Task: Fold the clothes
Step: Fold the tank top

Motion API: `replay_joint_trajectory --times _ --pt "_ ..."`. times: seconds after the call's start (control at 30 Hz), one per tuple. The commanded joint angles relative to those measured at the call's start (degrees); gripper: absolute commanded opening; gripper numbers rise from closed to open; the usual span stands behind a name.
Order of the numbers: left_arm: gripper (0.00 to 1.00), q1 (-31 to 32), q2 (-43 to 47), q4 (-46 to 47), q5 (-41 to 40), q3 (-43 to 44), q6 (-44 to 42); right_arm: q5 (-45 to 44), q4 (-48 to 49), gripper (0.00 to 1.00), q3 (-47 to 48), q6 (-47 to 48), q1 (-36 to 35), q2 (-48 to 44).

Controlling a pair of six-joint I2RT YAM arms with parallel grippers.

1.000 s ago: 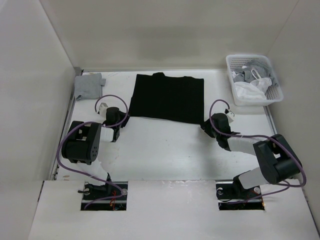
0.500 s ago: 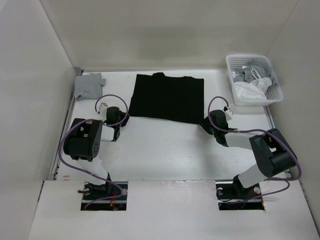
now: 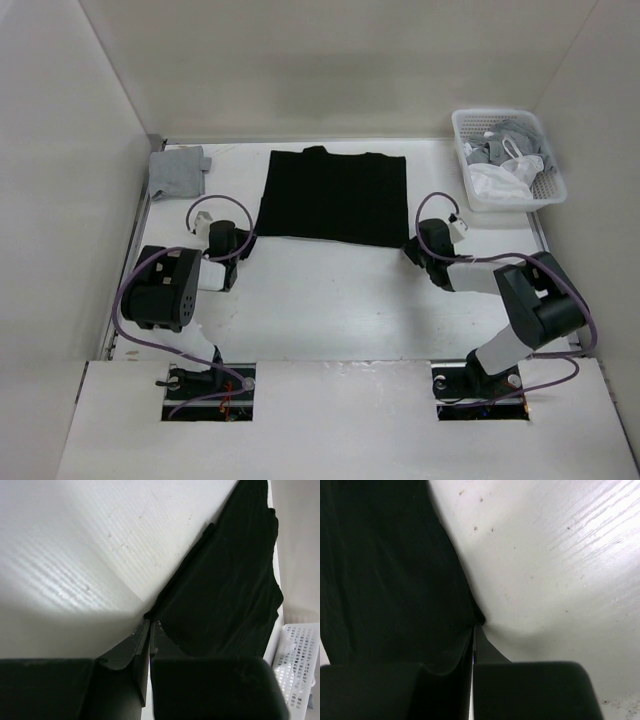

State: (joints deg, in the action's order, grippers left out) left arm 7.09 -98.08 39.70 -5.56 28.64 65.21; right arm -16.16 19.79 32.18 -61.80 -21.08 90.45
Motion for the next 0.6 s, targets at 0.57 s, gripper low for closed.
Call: replay_joint_trajectory --times 0.57 --pt "0.0 1.6 77.3 -52.0 1.5 11.8 -13.0 -21.8 -51.0 0.0 12.5 16.1 -27.5 -64.9"
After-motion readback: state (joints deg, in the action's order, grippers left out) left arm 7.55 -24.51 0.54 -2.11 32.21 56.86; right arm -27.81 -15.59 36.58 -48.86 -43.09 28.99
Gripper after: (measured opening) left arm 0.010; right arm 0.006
